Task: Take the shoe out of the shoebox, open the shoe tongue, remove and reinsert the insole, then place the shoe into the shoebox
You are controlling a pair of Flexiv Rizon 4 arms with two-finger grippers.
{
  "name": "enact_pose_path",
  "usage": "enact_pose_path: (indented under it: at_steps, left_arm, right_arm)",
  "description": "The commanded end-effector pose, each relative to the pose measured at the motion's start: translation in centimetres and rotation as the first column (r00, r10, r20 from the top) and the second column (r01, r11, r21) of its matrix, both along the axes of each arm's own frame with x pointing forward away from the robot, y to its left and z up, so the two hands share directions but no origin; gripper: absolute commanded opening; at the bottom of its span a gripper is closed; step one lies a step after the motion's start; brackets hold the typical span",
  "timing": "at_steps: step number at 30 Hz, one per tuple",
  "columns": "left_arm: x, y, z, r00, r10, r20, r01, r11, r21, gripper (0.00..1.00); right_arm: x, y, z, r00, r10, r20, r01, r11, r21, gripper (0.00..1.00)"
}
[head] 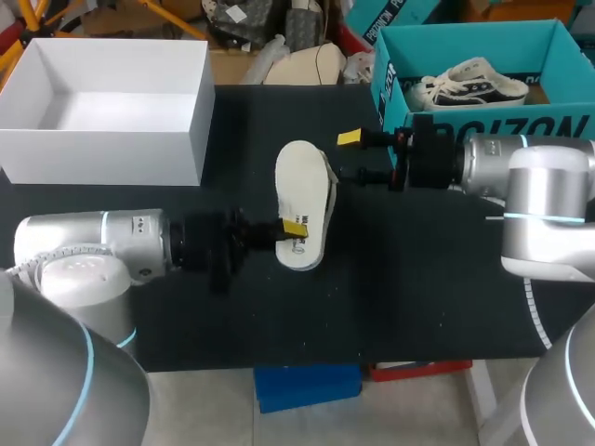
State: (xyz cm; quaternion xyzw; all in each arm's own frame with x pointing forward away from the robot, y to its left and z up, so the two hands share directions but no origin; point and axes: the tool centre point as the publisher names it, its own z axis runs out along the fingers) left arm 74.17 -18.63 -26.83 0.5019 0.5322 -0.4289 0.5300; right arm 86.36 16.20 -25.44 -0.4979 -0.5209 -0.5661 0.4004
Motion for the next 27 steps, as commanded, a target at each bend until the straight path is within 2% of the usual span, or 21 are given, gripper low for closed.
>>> enact_pose_path:
  at_steps: [1,12,15,23,24,27]
  left_arm:
    - [0.3,0.3,0.3,1.0,-0.015,-0.003,0.015,1.0,0.009,0.0]
    - [0.3,0.3,0.3,1.0,-0.015,-0.003,0.015,1.0,0.009,0.0]
    - [0.3,0.3,0.3,1.0,-0.015,-0.003,0.015,1.0,0.009,0.0]
    - [0.3,0.3,0.3,1.0,-0.015,-0.003,0.015,1.0,0.009,0.0]
    - [0.3,0.3,0.3,1.0,-0.015,-0.003,0.015,1.0,0.009,0.0]
    - [0.3,0.3,0.3,1.0,-0.015,-0.003,0.015,1.0,0.009,0.0]
  right_arm:
    - [0.0,0.1,0.0,1.0,-0.002,-0.001,0.002,1.0,-0.001,1.0]
    - [0.0,0.1,0.0,1.0,-0.002,-0.001,0.002,1.0,-0.001,1.0]
    - [-0.8,-0.3,-0.3,0.998,0.049,-0.04,-0.049,0.999,0.0,1.0]
    - [-2.8,0.2,-1.5,0.989,0.075,-0.13,-0.071,0.997,0.03,1.0]
    - [-3.0,0.3,-1.5,0.988,0.068,-0.136,-0.064,0.998,0.029,0.88]
    - [-3.4,0.6,-1.5,0.985,0.068,-0.16,-0.067,0.998,0.015,0.71]
